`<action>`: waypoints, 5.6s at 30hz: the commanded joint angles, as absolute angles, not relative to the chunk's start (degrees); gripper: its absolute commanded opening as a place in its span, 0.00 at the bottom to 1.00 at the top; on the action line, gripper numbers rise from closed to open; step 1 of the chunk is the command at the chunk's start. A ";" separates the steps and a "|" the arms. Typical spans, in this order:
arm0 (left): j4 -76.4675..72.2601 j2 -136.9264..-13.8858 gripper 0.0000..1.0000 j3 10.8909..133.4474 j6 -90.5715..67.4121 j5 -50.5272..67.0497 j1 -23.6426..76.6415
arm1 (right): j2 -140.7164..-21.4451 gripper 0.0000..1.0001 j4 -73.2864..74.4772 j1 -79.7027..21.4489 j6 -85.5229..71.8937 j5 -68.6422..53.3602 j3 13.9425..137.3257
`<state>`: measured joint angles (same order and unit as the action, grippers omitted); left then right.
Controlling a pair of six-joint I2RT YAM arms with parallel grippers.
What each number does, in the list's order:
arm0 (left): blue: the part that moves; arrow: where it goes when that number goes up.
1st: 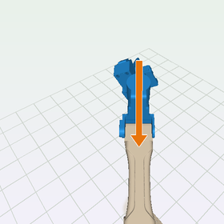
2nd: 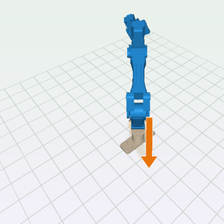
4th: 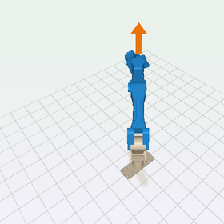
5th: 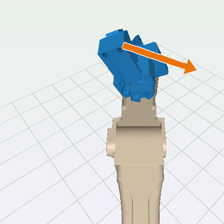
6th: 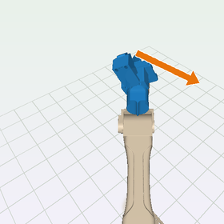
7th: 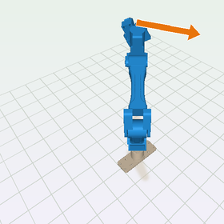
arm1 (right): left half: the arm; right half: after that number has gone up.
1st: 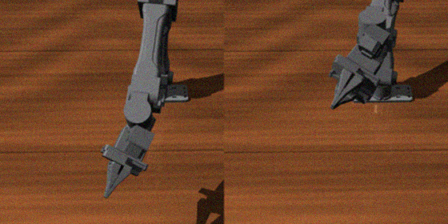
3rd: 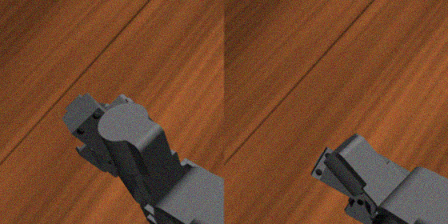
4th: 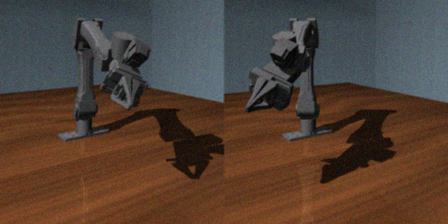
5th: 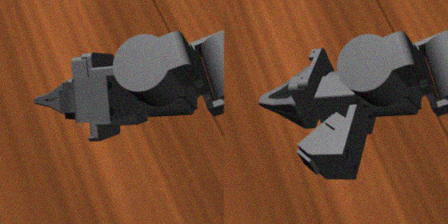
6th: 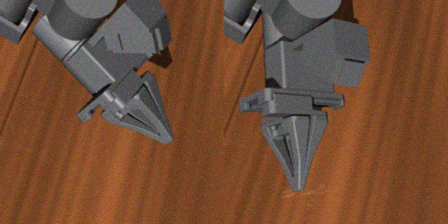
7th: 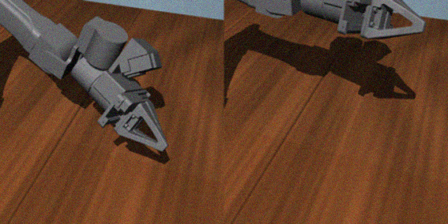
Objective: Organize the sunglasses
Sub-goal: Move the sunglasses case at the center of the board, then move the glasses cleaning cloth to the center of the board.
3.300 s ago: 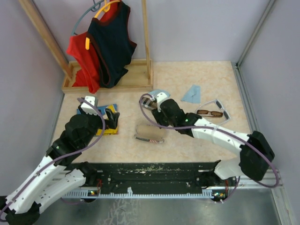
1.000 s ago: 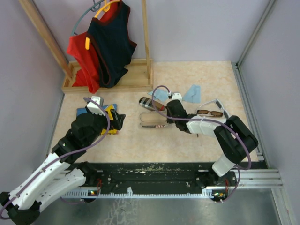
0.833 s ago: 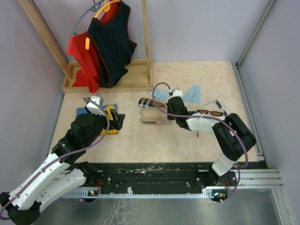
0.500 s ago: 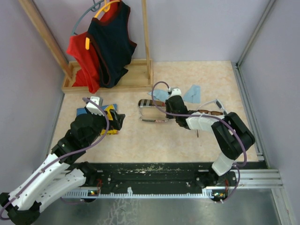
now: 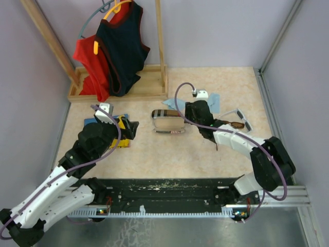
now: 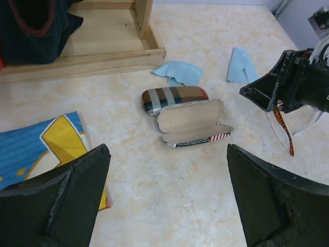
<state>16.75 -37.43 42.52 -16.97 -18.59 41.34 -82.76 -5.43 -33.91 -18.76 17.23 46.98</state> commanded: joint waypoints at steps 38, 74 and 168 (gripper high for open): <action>6.62 -42.71 1.00 42.90 -14.79 -12.81 41.04 | -109.67 0.52 8.04 -11.56 -19.93 6.78 75.14; 7.10 -40.83 1.00 43.11 -14.19 -16.70 41.04 | -118.08 0.14 20.47 -18.38 -13.56 13.82 82.93; -1.38 -98.43 0.64 50.82 -26.90 -17.54 70.44 | -50.19 0.29 17.04 -23.47 -32.68 2.86 24.01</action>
<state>-2.44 -98.13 49.67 -26.17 -16.56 69.23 -51.37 18.52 -24.08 -33.43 2.09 23.99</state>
